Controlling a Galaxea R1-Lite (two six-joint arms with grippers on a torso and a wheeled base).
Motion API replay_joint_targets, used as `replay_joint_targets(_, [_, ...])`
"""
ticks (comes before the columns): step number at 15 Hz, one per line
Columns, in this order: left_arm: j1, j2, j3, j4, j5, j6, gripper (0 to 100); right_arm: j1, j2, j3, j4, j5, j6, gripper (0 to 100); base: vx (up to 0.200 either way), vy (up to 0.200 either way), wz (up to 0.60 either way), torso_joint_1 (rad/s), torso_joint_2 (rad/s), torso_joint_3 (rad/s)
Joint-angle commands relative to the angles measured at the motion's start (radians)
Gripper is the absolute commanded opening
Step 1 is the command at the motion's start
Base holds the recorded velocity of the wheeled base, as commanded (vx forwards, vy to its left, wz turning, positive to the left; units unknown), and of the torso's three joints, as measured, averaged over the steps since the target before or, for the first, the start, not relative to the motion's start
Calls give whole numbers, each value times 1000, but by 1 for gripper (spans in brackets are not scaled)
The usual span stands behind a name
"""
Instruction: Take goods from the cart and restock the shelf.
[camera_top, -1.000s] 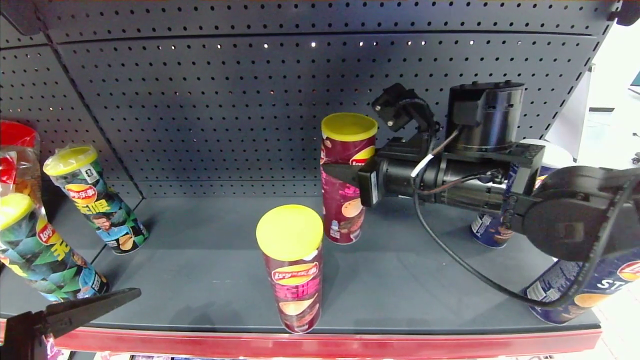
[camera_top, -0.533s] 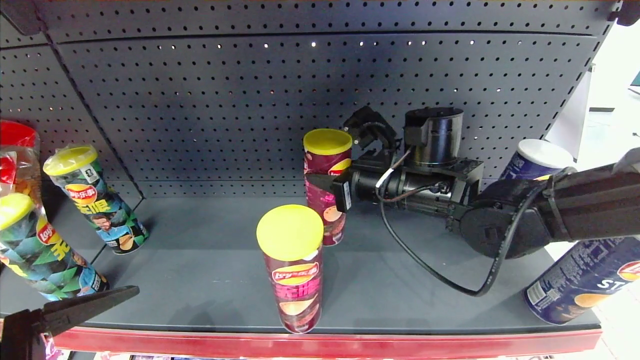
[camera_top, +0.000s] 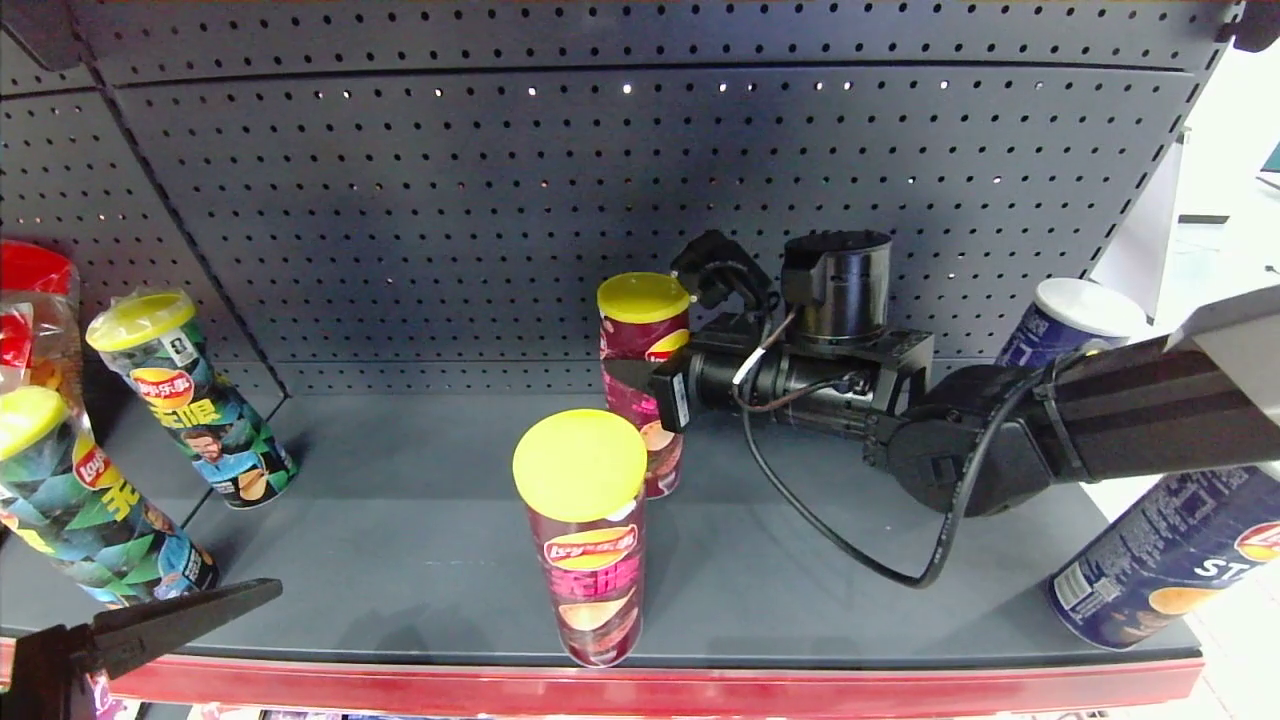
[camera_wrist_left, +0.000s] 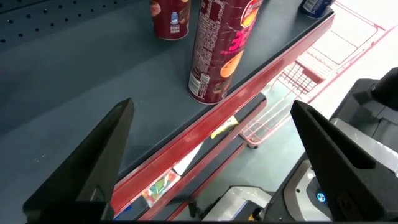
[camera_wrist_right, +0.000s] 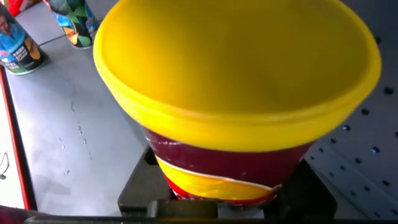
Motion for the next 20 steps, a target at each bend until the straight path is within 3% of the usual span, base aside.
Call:
replay_joint_targets(1, [0,5,-1,0,0,-1,100,3,-4,5,0,0,-1,0,0,0,0,0,0,0])
replay_joint_targets(15, [0,8,2,0,-3,-1,100,34,-12,34,-2,-4,38,0,0,0,0,0,0,0])
replay_joint_targets(16, [0,8,2,0,-3,-1,100,35,-11,38,-22,-6,36,100,0,0,0,0,0,0])
replay_joint_targets(20, [0,8,4,0,-3,-1,100,51,-46,120,-71,-27,41,100,0,0,0,0,0,0])
